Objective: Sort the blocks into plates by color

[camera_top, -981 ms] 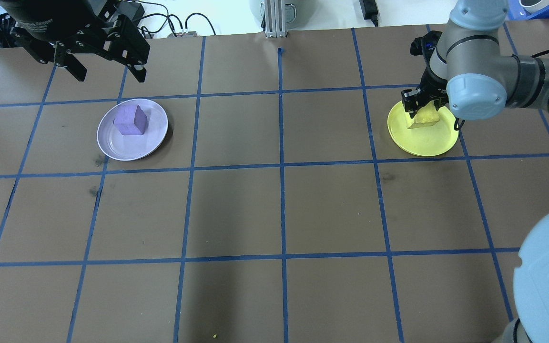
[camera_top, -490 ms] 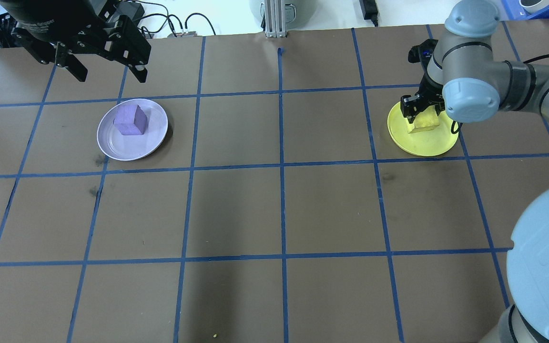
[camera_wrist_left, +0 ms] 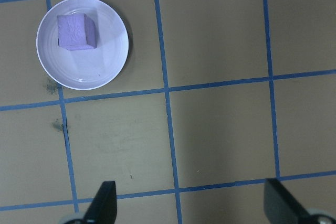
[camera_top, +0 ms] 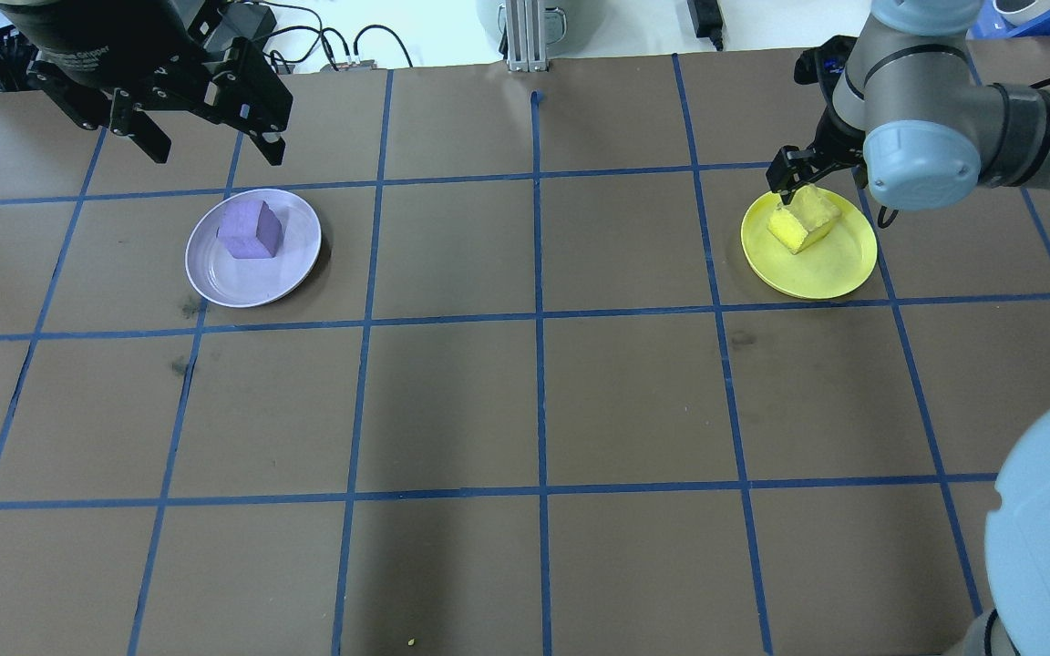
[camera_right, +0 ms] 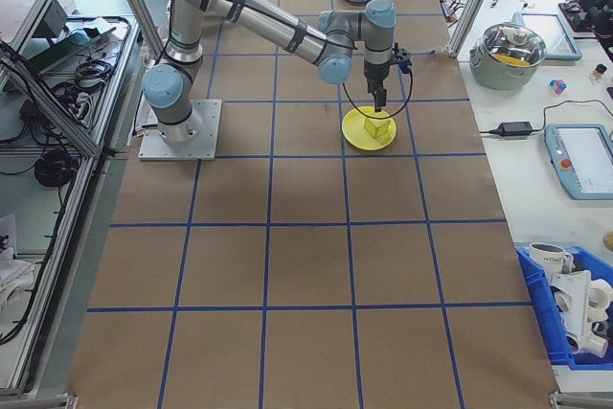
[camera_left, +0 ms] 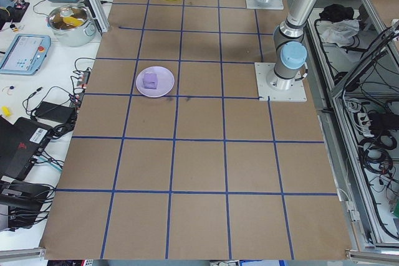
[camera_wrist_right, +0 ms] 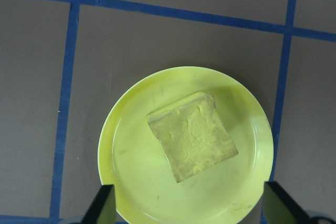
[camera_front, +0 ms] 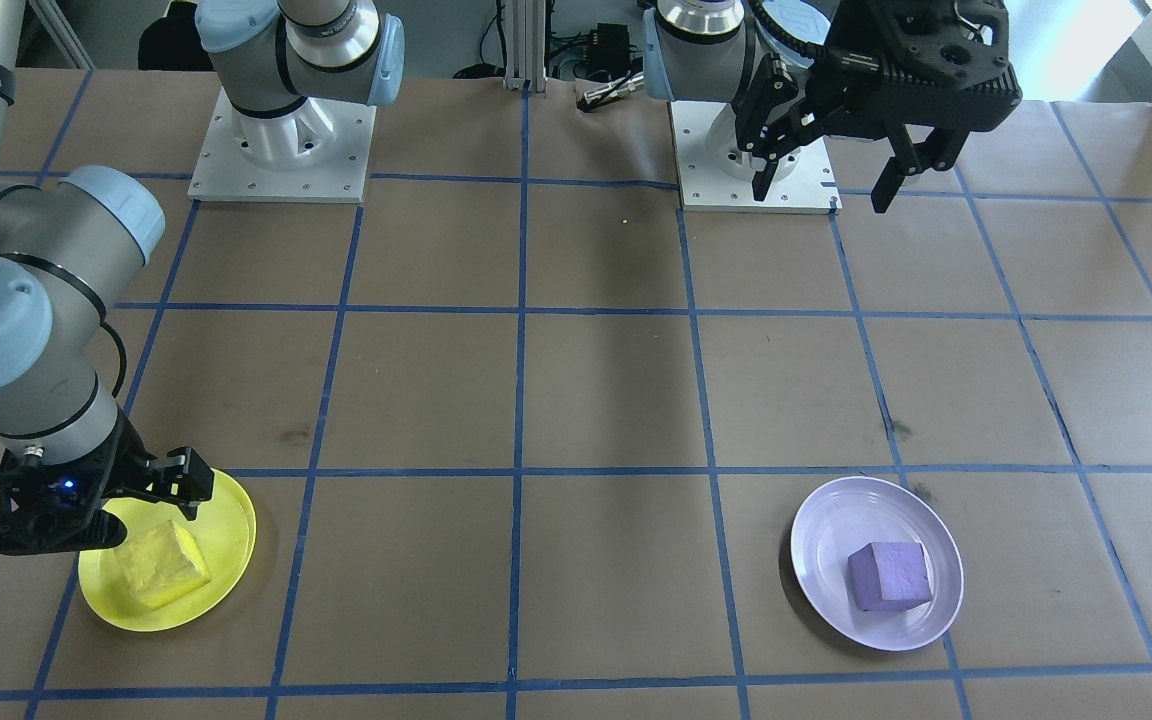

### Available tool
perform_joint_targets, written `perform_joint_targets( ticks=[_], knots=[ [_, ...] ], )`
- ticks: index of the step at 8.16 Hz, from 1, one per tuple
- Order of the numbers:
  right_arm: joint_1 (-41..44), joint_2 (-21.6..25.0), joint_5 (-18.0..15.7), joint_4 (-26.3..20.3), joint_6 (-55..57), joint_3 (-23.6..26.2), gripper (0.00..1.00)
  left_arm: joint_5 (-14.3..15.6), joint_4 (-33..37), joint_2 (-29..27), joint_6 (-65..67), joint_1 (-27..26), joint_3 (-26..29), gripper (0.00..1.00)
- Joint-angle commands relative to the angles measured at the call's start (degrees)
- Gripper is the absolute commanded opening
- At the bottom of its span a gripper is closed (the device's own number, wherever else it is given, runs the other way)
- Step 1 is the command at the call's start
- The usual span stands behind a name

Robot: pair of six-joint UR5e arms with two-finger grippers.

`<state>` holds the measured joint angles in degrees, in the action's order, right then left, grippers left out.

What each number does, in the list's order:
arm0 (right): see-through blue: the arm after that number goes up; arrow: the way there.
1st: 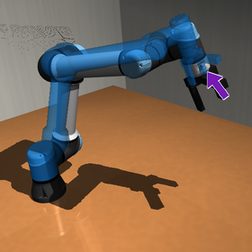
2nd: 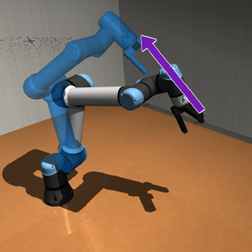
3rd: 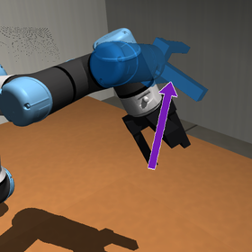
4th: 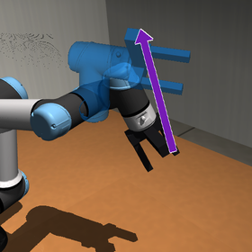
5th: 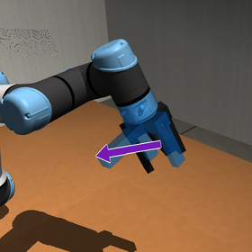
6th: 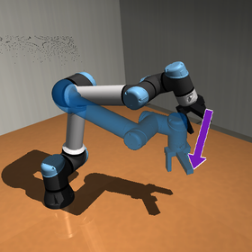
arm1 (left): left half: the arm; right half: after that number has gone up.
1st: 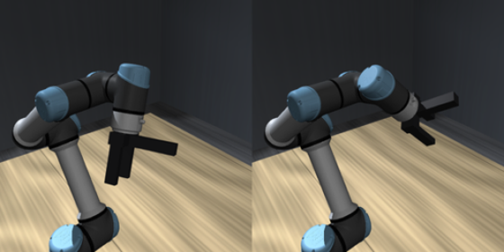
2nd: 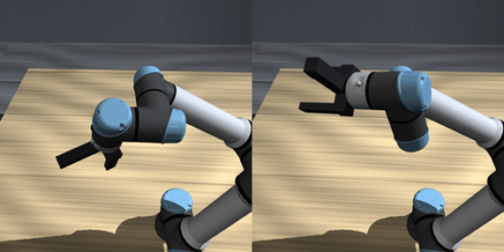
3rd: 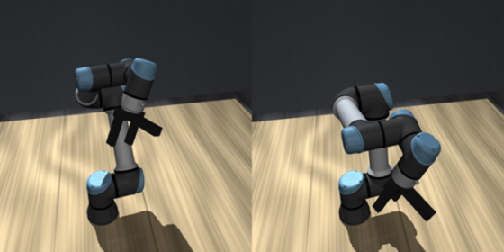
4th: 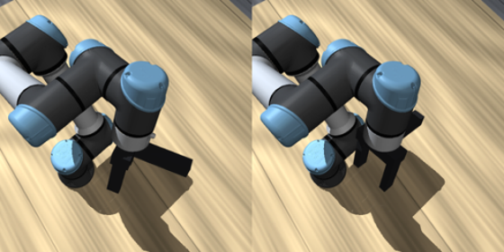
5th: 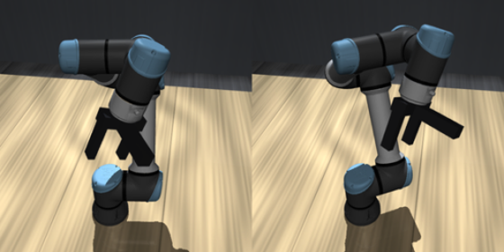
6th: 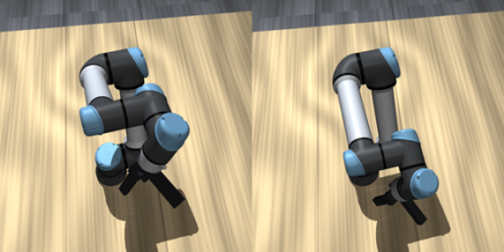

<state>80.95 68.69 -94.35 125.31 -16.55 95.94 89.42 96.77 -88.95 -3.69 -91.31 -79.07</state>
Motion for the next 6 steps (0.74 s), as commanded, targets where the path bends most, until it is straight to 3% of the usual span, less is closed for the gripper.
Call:
perform_joint_targets(
  ticks=[1, 5, 6],
  knots=[
    [0.08, 5.90, 0.48, -5.13, 0.63, -0.58, 1.00, 0.05, 0.00, 0.18, 0.00, 0.07, -0.11, 1.00],
    [2.79, 20.67, 2.50, -23.74, 13.18, -0.41, 1.00, 0.05, 0.00, 0.18, -0.17, 0.07, -0.11, 1.00],
    [4.29, 23.40, 2.68, -26.23, 13.64, -0.23, 1.00, 0.05, 0.00, 0.18, -0.26, 0.07, -0.11, 1.00]
  ],
)
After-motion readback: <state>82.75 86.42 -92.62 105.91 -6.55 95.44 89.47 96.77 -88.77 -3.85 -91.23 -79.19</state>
